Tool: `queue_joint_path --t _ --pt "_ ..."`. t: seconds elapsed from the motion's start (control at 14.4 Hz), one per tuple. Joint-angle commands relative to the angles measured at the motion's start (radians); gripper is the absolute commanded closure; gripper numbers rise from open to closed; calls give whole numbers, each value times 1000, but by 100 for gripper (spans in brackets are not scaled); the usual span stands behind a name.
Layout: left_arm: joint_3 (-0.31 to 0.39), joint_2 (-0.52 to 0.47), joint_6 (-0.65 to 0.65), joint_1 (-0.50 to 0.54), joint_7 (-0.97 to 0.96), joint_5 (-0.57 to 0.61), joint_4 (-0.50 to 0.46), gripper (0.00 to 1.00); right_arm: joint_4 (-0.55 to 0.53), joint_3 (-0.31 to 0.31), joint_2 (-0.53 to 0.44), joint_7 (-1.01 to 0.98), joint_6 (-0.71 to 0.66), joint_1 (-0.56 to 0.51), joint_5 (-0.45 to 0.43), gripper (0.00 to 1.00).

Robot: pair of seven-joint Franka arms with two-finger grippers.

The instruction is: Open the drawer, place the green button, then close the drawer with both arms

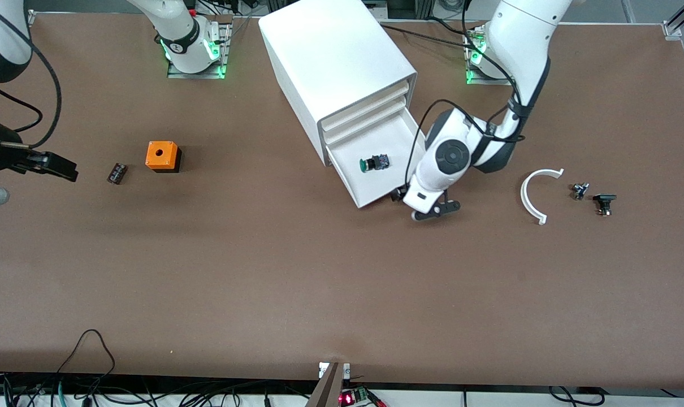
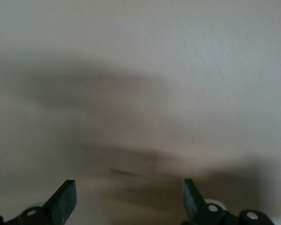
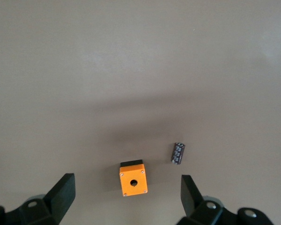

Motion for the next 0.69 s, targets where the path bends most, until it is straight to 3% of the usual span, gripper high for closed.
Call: queue_joint_path --t 0.0,0.62 --pt "-21 -41 -5 -51 0 -10 -51 0 -145 13 -116 -37 53 -12 -4 0" --pt "-168 -74 -48 -56 6 -10 -94 0 -186 53 -145 -143 86 -79 -4 0"
